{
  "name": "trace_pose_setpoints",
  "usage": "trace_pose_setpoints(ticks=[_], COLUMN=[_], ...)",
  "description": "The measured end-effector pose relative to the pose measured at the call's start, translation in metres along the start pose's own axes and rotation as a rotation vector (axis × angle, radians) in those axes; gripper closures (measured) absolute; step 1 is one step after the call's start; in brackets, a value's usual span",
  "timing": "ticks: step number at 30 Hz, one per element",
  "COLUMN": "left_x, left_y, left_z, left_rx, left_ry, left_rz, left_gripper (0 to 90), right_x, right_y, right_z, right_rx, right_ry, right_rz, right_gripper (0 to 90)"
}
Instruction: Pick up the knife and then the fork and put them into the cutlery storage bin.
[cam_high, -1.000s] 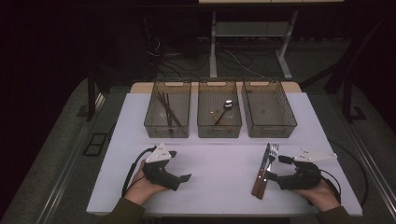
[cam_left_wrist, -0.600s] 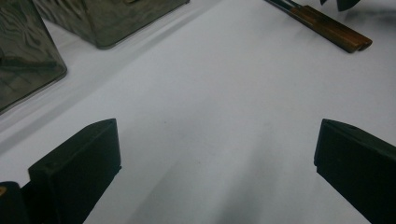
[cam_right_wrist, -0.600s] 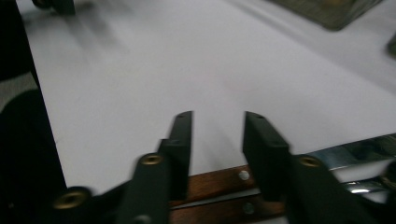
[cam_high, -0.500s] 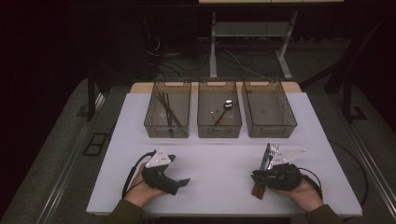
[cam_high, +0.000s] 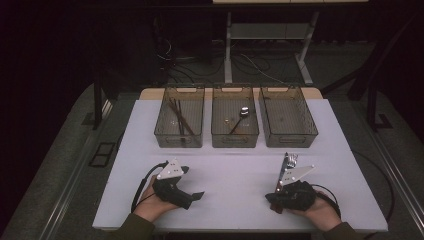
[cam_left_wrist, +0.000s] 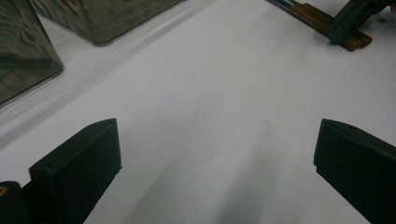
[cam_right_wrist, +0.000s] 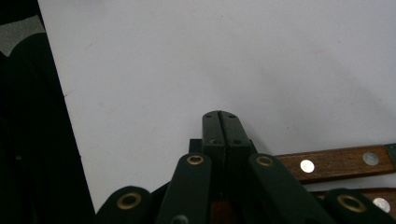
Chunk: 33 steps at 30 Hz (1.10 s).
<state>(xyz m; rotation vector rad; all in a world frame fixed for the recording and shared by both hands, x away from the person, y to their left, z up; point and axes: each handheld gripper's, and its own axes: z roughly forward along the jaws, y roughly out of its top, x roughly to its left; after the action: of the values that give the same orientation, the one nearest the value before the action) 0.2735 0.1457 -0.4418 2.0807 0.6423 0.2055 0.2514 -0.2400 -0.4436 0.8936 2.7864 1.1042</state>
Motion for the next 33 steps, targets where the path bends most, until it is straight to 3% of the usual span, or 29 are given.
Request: trace_pose_setpoints(ticks=[19, 33], left_x=[0.001, 0.002], left_y=[0.001, 0.002], left_z=[0.002, 0.002], left_rx=[-0.008, -0.014], left_ry=[-0.013, -0.014], left_rz=[-0.004, 0.000], left_gripper=[0.0, 0.0], right_x=[-0.003, -0.012], right_y=[-0.019, -0.026], right_z=[-0.018, -0.030], right_rx=[0.031, 0.056], right_ry=[-0.047, -0.107], right_rz=[0.045, 0.043], right_gripper=[89.3, 89.2])
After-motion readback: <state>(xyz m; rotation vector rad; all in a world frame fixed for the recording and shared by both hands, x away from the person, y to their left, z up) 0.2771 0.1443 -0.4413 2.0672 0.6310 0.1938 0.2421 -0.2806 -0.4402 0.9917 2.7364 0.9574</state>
